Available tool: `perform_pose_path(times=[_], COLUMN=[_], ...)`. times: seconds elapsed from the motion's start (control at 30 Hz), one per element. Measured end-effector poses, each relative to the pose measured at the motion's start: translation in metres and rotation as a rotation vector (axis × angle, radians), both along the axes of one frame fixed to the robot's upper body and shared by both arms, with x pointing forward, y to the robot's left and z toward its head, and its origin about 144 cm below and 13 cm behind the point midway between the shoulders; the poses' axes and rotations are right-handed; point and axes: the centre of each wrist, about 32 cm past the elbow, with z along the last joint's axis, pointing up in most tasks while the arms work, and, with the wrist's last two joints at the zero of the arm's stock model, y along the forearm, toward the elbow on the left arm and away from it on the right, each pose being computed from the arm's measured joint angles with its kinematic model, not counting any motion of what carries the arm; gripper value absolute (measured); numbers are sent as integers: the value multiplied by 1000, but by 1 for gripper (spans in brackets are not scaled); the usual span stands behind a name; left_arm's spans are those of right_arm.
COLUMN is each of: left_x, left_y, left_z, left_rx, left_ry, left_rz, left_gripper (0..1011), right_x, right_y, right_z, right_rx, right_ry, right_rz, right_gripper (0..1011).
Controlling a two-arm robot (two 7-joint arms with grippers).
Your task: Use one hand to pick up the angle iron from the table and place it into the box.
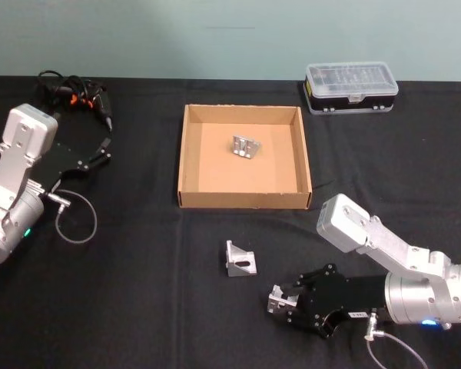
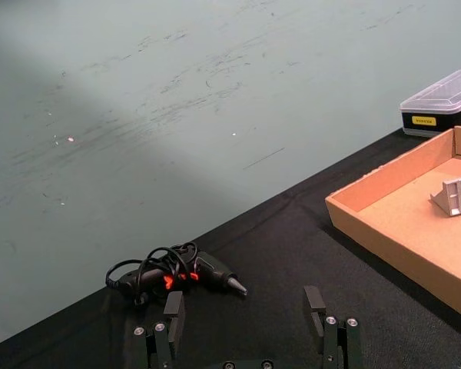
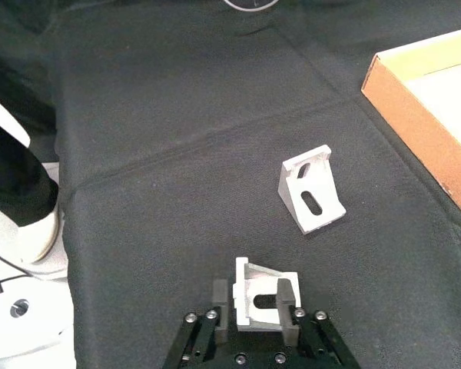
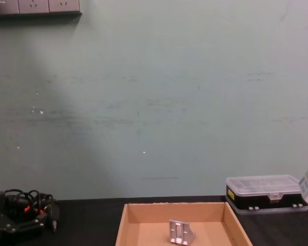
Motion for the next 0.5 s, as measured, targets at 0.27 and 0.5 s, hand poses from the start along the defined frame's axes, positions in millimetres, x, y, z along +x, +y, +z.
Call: perform_pose_path(times=[0.27,0.5], left_x=[0,0], left_y=[0,0], left_z=[0,0], left_rx=[0,0], left_ry=[0,0], left_rz=[0,0], left_gripper=[1011,1011], right_x=[0,0], right_y=[0,0], right_z=[0,0], right_rx=[0,1], right_ry=[0,-1], right_rz=[0,1], right_gripper=[153,94])
